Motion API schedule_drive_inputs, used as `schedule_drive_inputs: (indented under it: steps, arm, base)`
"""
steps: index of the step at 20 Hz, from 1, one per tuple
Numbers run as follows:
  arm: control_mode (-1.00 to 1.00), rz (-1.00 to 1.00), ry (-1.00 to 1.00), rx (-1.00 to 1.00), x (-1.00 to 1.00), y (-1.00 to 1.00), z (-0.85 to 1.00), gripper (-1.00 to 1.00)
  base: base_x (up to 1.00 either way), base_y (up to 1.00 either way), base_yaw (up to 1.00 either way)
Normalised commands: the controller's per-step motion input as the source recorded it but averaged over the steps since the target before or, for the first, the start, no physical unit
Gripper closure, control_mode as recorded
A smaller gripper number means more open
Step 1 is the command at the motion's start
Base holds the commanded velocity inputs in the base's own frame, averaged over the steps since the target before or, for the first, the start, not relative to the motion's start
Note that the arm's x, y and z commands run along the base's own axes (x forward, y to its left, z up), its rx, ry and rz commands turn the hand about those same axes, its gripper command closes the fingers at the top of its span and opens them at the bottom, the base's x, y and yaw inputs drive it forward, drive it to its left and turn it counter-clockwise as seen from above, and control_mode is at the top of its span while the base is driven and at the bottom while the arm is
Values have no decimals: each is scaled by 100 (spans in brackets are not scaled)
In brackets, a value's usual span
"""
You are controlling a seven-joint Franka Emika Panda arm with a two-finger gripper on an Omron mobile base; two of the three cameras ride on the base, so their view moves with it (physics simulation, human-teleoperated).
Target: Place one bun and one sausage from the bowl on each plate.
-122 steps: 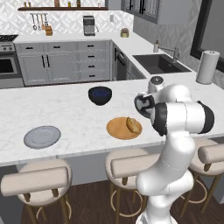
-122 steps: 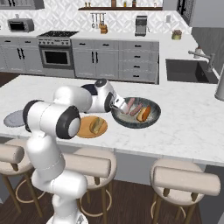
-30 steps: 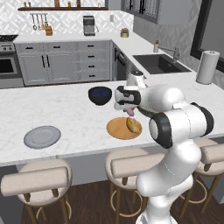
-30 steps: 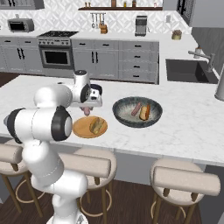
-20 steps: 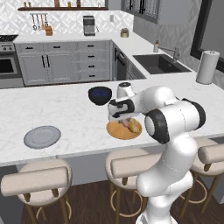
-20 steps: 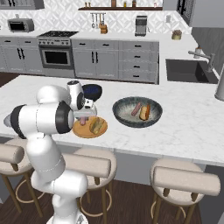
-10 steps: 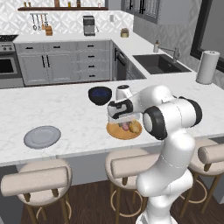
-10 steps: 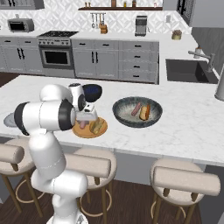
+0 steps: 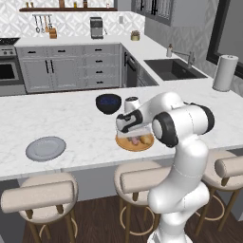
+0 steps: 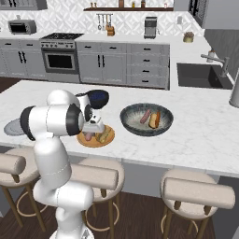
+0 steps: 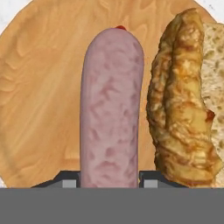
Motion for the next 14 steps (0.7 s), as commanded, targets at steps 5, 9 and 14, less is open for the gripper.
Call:
schedule_drive_inputs:
  steps: [5, 9, 14]
  arm:
    - [-100, -1, 0, 0, 28, 0, -12, -100]
    - [-100, 0, 0, 0, 13, 0, -2, -100]
    - [-100, 0, 0, 0, 0, 0, 7, -100]
  base:
    - [0, 0, 0]
    - [0, 0, 0]
    - [0, 0, 0]
